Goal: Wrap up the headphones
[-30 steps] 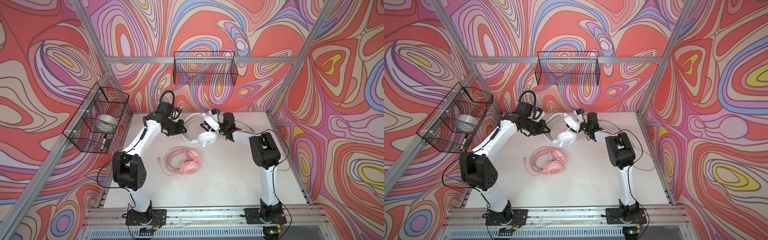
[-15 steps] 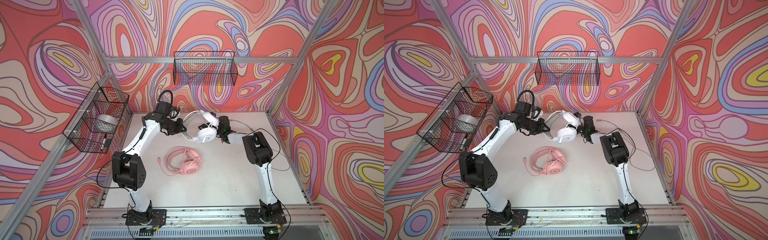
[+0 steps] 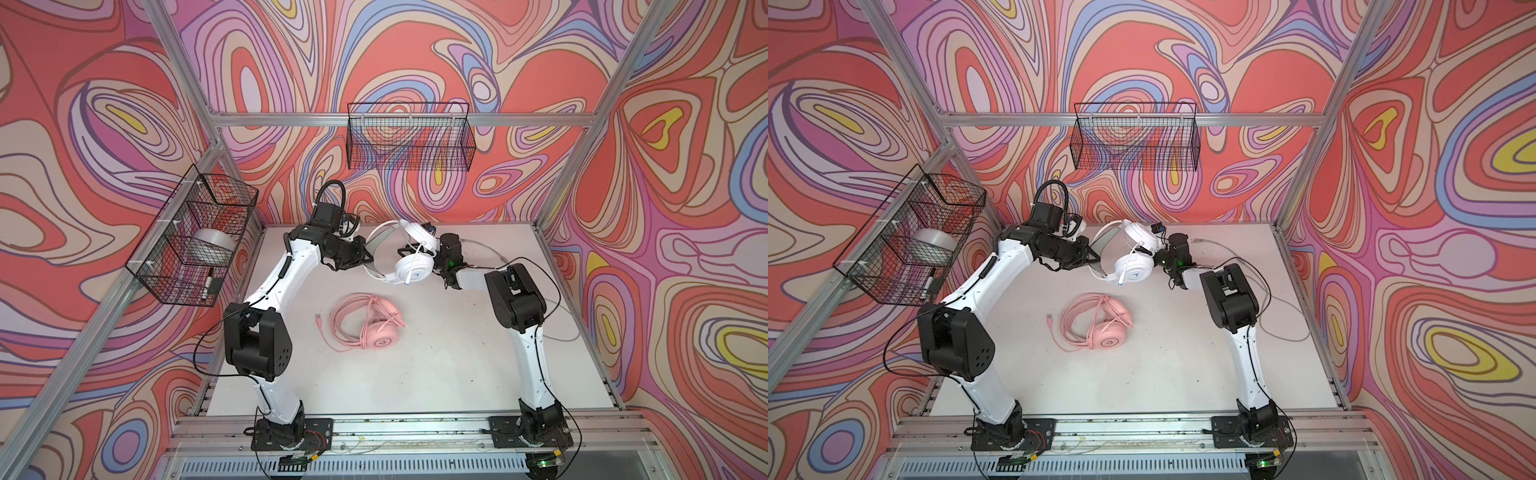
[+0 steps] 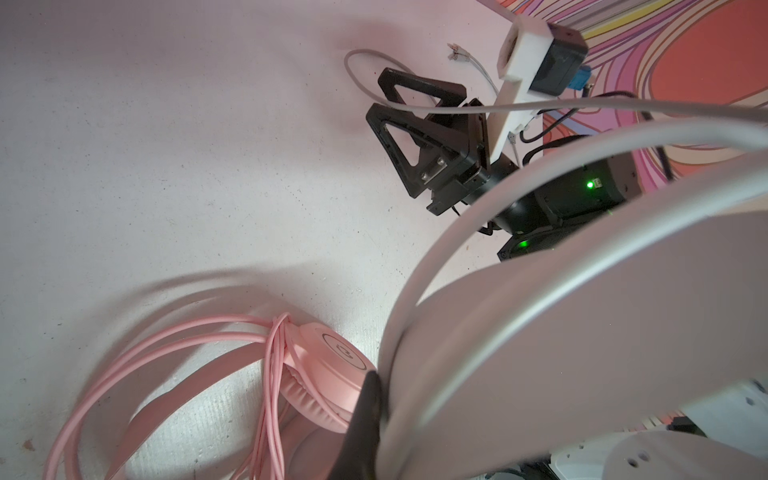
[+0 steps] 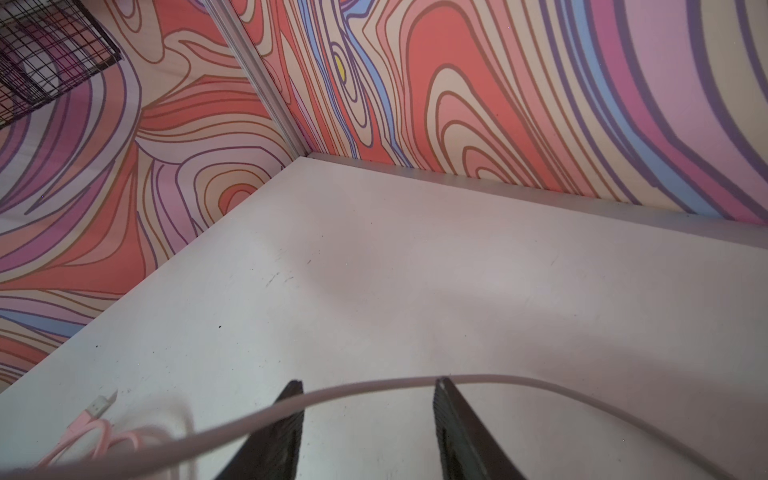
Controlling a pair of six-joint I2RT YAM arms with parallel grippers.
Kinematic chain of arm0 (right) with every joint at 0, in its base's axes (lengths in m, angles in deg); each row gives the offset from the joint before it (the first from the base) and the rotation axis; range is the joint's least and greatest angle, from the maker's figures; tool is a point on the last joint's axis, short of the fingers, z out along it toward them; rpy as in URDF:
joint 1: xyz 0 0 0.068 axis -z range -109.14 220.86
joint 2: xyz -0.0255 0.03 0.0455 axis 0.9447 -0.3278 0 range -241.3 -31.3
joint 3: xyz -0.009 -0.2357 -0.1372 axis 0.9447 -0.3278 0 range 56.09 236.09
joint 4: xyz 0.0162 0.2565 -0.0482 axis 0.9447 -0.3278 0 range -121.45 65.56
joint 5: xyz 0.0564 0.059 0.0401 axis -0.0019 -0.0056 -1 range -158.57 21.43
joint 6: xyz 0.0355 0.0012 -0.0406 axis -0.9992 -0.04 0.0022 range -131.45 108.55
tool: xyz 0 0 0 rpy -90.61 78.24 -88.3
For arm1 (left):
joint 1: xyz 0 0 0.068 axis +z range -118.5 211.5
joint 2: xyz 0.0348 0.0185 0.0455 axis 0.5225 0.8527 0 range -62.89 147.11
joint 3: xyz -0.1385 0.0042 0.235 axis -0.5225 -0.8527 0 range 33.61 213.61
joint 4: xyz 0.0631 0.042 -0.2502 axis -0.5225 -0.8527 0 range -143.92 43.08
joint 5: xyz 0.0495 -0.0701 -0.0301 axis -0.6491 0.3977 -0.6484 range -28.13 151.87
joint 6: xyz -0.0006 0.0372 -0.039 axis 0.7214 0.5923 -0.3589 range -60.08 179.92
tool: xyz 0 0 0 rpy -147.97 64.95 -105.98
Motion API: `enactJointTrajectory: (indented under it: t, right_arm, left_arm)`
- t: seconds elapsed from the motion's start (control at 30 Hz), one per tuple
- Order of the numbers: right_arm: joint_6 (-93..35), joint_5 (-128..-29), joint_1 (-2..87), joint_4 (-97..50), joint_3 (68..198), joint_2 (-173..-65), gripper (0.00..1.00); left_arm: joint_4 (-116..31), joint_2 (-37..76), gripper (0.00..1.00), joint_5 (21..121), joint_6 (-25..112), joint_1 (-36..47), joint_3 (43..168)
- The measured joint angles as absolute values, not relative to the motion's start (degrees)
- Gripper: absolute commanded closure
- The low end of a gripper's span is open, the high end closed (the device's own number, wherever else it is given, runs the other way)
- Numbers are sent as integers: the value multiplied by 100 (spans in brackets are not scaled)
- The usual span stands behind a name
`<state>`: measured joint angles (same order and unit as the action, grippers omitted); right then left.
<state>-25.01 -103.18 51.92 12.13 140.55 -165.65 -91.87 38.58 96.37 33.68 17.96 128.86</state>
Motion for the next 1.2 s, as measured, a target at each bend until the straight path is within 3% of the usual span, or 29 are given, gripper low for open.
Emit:
enactJointTrajectory:
  t: [0.47,0.53,0.63,0.73,1.2]
  right_arm:
    - [-2931,-10082,5052,2273,13988,-16565,55]
    - [-2977,-10075,5033,2308,13996,-16565,63]
    - [-3038,-10077,5009,2352,13994,-16565,86]
    - [-3113,-10097,4993,2426,13948,-16563,100]
    - [-3167,-10246,4987,2050,12200,-15011,100]
  left_arm:
    - [-9183,3858,100,9639,3309,1796,12870]
    - [-9183,3858,100,9639,3307,1796,12870]
    - [-9178,3858,100,9639,3294,1796,12870]
    - [-9165,3858,100,9639,3259,1796,12870]
    - [-8737,3845,100,9478,2542,1811,12656]
